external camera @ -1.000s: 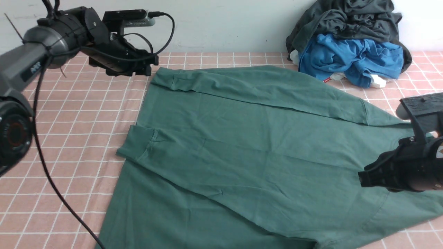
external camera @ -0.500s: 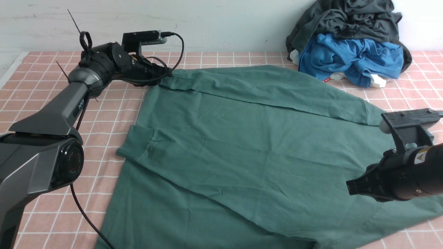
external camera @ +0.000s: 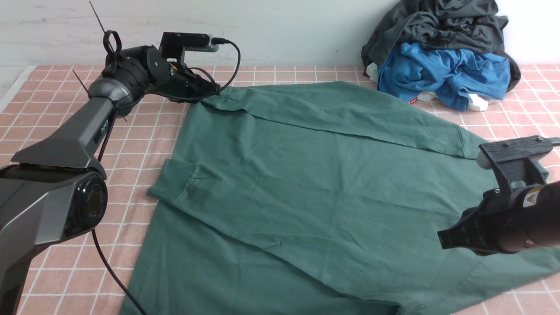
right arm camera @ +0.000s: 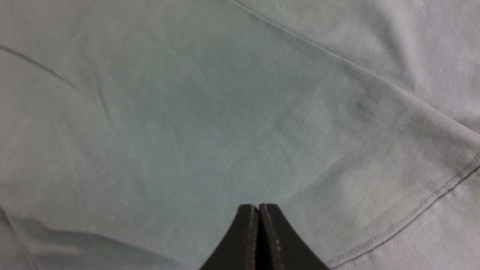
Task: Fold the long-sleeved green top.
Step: Use the left arm to clamp the cuff farthest from it
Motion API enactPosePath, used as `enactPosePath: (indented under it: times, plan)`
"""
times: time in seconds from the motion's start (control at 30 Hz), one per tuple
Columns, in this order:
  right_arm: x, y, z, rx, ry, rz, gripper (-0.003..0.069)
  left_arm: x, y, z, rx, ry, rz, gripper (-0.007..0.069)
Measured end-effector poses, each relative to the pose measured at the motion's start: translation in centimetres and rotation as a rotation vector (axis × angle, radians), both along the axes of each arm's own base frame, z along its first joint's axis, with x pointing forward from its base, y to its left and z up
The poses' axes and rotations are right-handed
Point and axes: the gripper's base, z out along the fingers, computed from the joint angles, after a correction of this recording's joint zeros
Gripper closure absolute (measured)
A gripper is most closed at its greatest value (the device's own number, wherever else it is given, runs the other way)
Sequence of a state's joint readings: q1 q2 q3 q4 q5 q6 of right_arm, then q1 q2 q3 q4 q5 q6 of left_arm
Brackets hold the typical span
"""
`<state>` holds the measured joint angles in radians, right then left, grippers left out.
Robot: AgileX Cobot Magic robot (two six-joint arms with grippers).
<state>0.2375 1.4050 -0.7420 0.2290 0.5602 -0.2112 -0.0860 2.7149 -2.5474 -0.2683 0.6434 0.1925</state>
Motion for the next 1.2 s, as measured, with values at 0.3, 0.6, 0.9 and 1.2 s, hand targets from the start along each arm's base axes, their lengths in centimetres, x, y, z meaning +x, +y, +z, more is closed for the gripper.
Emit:
enactPosePath:
  times: [0.3, 0.6, 0.9, 1.2]
  plan:
    - [0.3, 0.1, -1.1, -0.009, 0.04, 0.0, 0.0673, 0.4, -0.6, 0.6, -0.046, -0.075, 0.025, 0.0168]
    - [0.3, 0.1, -1.1, -0.01, 0.04, 0.0, 0.0673, 0.4, -1.1, -0.5, -0.026, -0.066, 0.017, 0.0392]
    - [0.3, 0.1, -1.1, -0.008, 0.04, -0.001, 0.0673, 0.1, -1.2, -0.8, -0.037, -0.005, 0.003, 0.0629]
    - [0.3, 0.1, -1.1, -0.008, 0.04, 0.001, 0.0673, -0.2, -1.3, 0.8, -0.073, 0.001, 0.0, 0.0526]
